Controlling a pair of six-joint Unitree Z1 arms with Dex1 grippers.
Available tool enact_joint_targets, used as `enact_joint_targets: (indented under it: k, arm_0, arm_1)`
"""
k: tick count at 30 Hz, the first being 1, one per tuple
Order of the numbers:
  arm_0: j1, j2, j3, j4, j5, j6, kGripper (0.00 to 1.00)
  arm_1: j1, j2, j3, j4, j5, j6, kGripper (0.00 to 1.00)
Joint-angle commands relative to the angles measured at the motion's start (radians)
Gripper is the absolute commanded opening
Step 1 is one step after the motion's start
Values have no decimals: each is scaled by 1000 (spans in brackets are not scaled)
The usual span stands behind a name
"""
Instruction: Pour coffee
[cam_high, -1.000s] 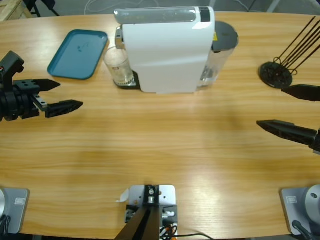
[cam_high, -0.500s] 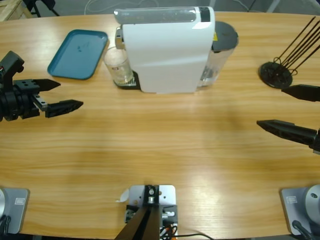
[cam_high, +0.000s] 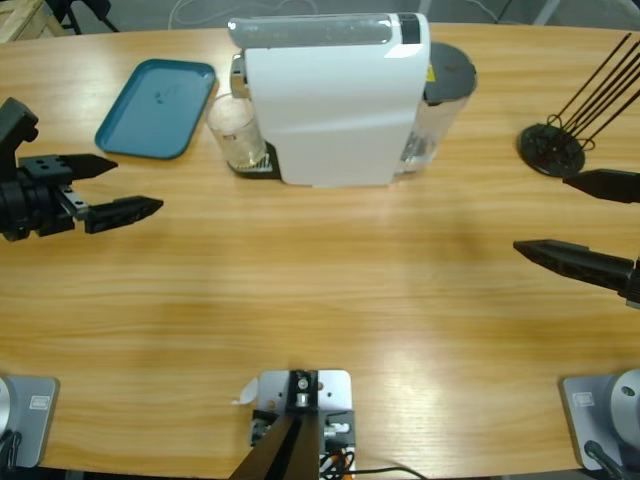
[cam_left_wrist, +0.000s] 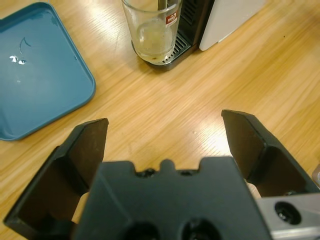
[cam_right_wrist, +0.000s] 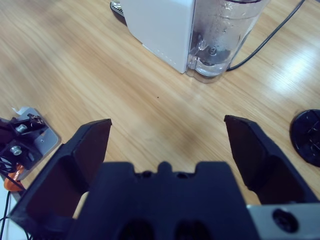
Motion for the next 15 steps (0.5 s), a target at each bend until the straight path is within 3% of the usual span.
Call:
enact_joint_targets:
  k: [1,15]
  arm_0:
    - [-9,-24,41,-11,-5,2,1000]
    - [-12,-8,42,-19,-13,2,1000]
  arm_1:
    - [12,-16,36,-4,6,9,1000]
    - [12,-11,36,-4,6,9,1000]
